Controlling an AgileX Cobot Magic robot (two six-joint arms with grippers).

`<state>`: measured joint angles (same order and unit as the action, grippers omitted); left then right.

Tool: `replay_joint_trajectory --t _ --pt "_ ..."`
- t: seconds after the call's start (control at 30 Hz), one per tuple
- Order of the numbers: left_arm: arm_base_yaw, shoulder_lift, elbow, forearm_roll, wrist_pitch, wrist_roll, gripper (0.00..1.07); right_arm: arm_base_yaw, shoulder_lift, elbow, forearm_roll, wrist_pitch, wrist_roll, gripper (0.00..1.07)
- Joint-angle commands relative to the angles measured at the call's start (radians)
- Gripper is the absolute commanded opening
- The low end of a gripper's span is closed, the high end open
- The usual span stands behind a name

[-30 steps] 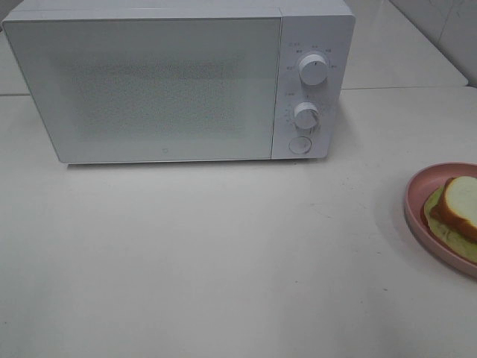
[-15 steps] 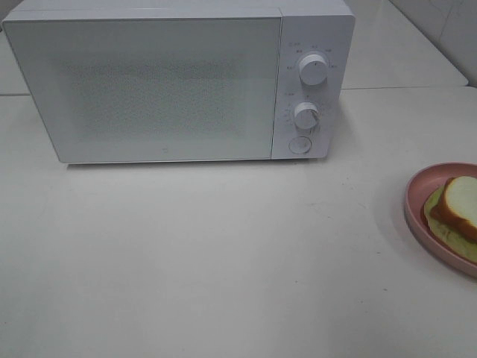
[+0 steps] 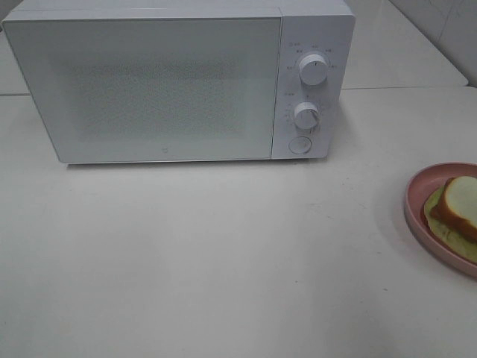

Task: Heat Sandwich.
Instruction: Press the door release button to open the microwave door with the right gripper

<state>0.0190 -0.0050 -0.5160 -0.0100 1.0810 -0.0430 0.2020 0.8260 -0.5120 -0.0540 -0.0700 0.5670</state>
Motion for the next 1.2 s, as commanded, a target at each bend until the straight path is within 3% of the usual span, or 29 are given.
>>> replay_joint_trajectory --t 0.03,0.27,0.53,0.9,1.2 --pt "0.004 -0.024 0.002 -0.009 -0.012 -0.007 0.97 -0.001 0.057 -0.007 -0.005 -0.068 0.084 0.00" --pt "0.004 -0.024 0.002 -0.009 -0.012 -0.007 0.97 -0.001 0.158 0.013 -0.007 -0.211 0.254 0.00" --pt "0.004 -0.024 0.002 -0.009 -0.012 -0.007 0.97 -0.001 0.295 0.124 -0.009 -0.488 0.408 0.00" --pt "0.004 -0.024 0.002 -0.009 -0.012 -0.007 0.97 -0.001 0.506 0.133 -0.018 -0.551 0.582 0.00" --pt "0.004 -0.024 0.002 -0.009 -0.012 -0.007 0.97 0.000 0.729 0.133 -0.068 -0.752 0.739 0.00"
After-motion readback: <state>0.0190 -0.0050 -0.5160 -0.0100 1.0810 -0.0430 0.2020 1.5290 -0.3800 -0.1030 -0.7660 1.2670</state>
